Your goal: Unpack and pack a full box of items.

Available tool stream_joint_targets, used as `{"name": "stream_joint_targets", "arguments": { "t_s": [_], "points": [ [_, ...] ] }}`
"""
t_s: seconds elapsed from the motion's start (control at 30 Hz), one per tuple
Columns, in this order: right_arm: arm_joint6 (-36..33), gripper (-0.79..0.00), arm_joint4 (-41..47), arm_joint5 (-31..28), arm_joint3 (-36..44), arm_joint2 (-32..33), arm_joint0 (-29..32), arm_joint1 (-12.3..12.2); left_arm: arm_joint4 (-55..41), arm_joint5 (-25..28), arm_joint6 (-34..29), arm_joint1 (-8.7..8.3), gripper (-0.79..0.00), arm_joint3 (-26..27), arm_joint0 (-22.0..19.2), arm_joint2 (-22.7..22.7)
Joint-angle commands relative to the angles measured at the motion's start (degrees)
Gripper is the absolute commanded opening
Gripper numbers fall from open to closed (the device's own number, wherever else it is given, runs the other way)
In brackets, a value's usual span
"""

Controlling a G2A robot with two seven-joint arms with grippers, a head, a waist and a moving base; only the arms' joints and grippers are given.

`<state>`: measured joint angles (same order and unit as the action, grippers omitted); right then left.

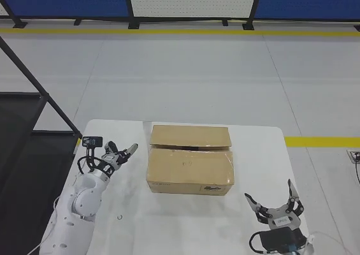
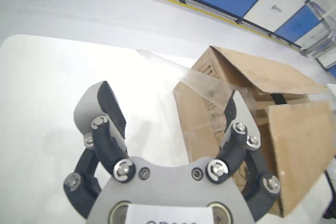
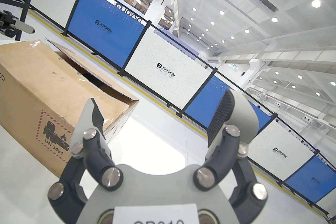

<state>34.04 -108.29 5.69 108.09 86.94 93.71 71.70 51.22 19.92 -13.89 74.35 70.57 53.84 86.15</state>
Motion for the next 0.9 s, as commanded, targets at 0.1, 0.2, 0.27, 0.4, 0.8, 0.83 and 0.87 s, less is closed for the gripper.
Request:
{"name": "stream_joint_targets", "arguments": {
  "t_s": [0.1, 0.2, 0.27, 0.4, 0.8, 0.83, 0.87],
  "points": [
    [-0.46, 0.0, -0.13, -0.38, -0.1, -0.04, -0.38, -0.02, 1.46, -0.66, 0.99, 0.02, 0.0, -0.05, -0.01, -0.15],
    [-0.9, 0.0, -0.23, -0.94, 0.0, -0.25, -0.97, -0.04, 0.5, -1.07, 1.04, 0.09, 0.0, 0.03, 0.33, -0.25],
    [-1.1, 0.0, -0.58, -1.24, 0.15, -0.51, -1.29, -0.05, -3.22, -1.83, -1.86, 0.28, 0.0, -0.54, -0.21, -0.68],
    [-1.56, 0.0, -1.08, -1.33, 0.23, -0.81, -1.51, -0.06, -15.54, -5.49, -9.52, 0.83, 0.0, -4.45, -4.09, -0.41],
    [-2.81, 0.0, 0.13, -0.38, 0.47, -0.5, -0.16, -0.01, -35.46, -15.05, -21.5, 1.38, 0.0, -14.92, -12.93, 1.11],
    [-2.81, 0.0, 0.13, -0.38, 0.47, -0.5, -0.16, -0.01, -35.46, -15.05, -21.5, 1.38, 0.0, -14.92, -12.93, 1.11],
    [-2.81, 0.0, 0.13, -0.38, 0.47, -0.5, -0.16, -0.01, -35.46, -15.05, -21.5, 1.38, 0.0, -14.92, -12.93, 1.11]
  ]
}}
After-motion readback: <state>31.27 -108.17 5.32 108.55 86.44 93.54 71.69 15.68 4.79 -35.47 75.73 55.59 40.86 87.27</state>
